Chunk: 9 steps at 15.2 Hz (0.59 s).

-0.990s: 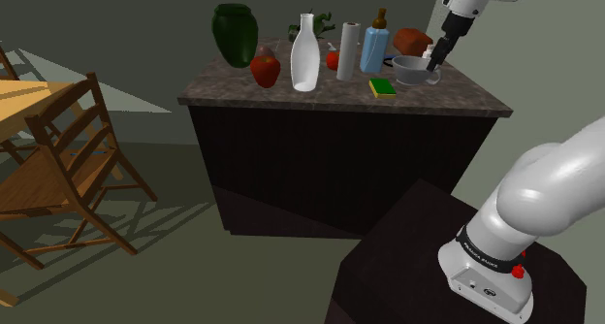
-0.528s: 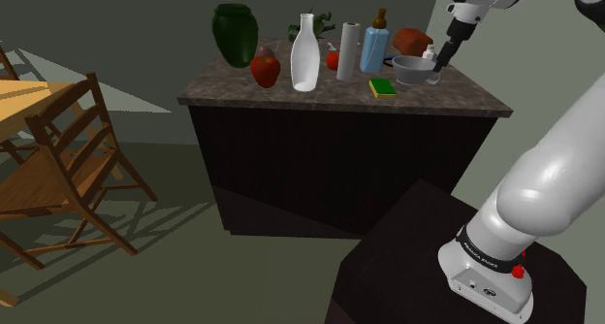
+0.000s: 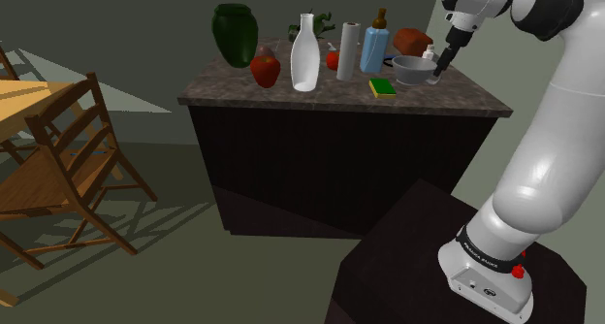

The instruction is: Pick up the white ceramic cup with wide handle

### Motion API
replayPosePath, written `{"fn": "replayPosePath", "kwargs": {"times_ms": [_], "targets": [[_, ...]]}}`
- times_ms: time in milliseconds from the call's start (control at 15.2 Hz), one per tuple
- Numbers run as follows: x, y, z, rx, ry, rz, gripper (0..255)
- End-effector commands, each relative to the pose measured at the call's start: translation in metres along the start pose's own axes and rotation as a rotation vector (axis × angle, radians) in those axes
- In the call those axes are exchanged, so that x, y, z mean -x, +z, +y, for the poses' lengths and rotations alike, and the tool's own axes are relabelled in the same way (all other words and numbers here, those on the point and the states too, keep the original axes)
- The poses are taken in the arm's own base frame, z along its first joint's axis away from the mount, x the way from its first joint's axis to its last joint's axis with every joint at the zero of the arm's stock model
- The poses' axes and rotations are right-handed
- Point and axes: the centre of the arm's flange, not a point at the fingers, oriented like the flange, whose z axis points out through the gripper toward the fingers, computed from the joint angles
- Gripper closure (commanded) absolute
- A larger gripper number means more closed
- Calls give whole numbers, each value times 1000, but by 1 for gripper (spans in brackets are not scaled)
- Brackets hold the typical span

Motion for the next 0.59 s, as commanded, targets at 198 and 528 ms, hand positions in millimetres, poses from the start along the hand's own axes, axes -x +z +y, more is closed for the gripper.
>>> {"fn": "replayPosePath", "kwargs": {"times_ms": [198, 528], "targets": [[3, 23, 1, 0, 0, 0, 0], [3, 24, 1, 0, 0, 0, 255]]}}
